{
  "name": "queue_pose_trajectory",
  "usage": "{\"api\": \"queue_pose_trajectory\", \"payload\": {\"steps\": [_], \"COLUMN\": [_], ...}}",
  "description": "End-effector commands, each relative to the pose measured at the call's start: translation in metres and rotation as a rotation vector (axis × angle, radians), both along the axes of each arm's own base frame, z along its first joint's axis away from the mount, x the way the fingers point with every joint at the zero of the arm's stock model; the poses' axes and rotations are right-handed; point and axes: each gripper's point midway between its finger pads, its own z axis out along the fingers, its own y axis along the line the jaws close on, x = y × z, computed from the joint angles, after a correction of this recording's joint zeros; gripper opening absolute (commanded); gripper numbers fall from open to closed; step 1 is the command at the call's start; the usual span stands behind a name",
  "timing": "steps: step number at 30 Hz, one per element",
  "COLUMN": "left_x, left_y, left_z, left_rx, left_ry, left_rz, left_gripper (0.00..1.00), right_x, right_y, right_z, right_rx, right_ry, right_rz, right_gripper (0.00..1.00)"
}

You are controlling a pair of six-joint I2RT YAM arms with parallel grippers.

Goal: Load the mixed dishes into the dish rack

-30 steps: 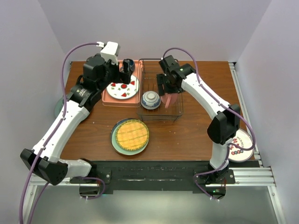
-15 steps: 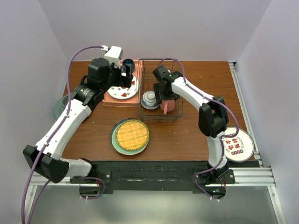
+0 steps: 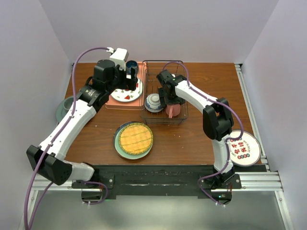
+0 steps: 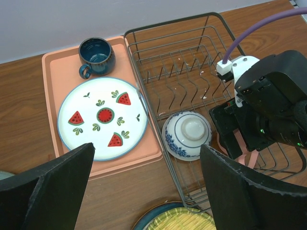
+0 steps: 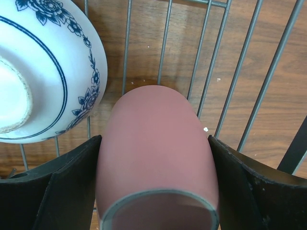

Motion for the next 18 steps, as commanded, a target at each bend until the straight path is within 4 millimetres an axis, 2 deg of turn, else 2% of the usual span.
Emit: {"api": "queue_pose_trajectory", "payload": {"steps": [1, 3, 6, 8, 9, 11, 12, 18], "left_x": [0.005, 0.006, 0.008, 0.008, 0.009, 0.01, 0.01, 0.011], "left_y": [0.004, 0.005, 0.004, 0.004, 0.005, 0.006, 0.007, 0.007], "left_z": [0.002, 0.002, 0.003, 0.003, 0.004, 0.006, 0.006, 0.007], "left_rx": [0.007, 0.006, 0.001, -0.004, -0.003, -0.006, -0.007, -0.018], "left_ry": [-0.015, -0.015, -0.016, -0.013, -0.013, -0.015, -0.015, -0.012], "left_rz": [0.008, 0.011, 0.009, 0.008, 0.009, 0.013, 0.013, 0.009], "left_gripper": [0.97, 0.97, 0.98, 0.98, 0.98, 0.98, 0.98, 0.98], "right_x": [0.0, -0.002, -0.002, -0.002, -0.003, -0.001, 0.0, 0.003], "right_y": [-0.004, -0.005, -0.008, -0.009, -0.01, -0.01, -0.009, -0.006], "right_z": [0.006, 0.007, 0.011, 0.015, 0.018, 0.028, 0.032, 0.051], "right_rx": [-0.016, -0.015, -0.023, -0.023, -0.028, -0.019, -0.013, 0.021], "right_ry": [-0.026, -0.025, -0.03, -0.032, -0.032, -0.053, -0.06, -0.085], "right_rz": [-0.028, -0.031, -0.039, -0.045, -0.047, -0.053, -0.052, -0.05], "right_gripper": [0.24, 0.3, 0.46, 0.53, 0.62, 0.7, 0.78, 0.99]}}
